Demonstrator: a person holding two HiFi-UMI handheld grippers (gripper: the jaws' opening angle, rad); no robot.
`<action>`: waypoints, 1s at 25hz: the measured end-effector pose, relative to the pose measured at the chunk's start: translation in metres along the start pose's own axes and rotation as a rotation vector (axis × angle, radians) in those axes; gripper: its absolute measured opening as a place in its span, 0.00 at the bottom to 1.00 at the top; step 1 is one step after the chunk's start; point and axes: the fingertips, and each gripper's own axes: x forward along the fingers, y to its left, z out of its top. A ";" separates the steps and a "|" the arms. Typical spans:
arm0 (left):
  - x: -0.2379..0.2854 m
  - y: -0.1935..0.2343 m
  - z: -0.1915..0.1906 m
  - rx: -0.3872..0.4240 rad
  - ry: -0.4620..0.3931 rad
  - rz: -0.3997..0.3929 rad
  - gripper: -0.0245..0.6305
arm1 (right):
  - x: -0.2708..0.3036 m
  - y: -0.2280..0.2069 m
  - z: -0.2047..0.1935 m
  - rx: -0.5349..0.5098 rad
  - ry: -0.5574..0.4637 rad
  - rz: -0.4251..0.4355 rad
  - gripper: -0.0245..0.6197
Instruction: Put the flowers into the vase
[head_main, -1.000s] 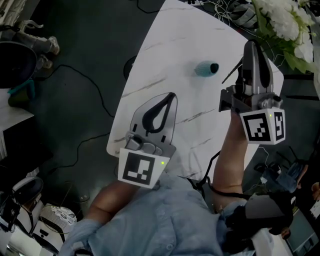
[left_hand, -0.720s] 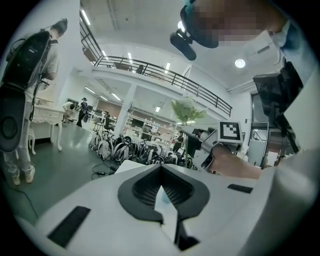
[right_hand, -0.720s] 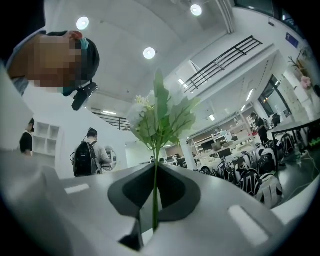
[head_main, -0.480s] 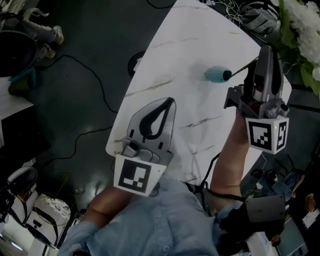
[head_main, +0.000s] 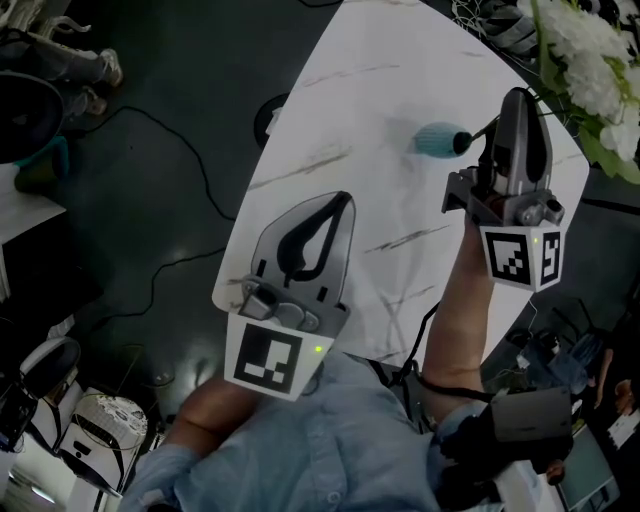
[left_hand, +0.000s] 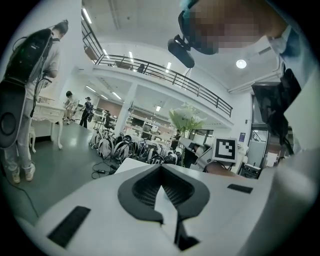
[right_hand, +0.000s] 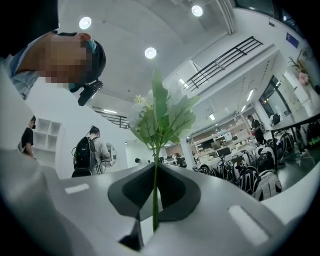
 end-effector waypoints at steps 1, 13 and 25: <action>0.000 0.001 0.000 -0.001 0.000 0.001 0.04 | -0.001 -0.001 -0.005 0.003 0.011 -0.004 0.05; -0.002 0.006 0.004 0.002 -0.013 0.006 0.04 | -0.009 -0.008 -0.040 -0.006 0.121 -0.054 0.05; -0.009 -0.009 -0.002 0.002 -0.016 -0.017 0.04 | -0.028 -0.008 -0.070 -0.028 0.221 -0.070 0.08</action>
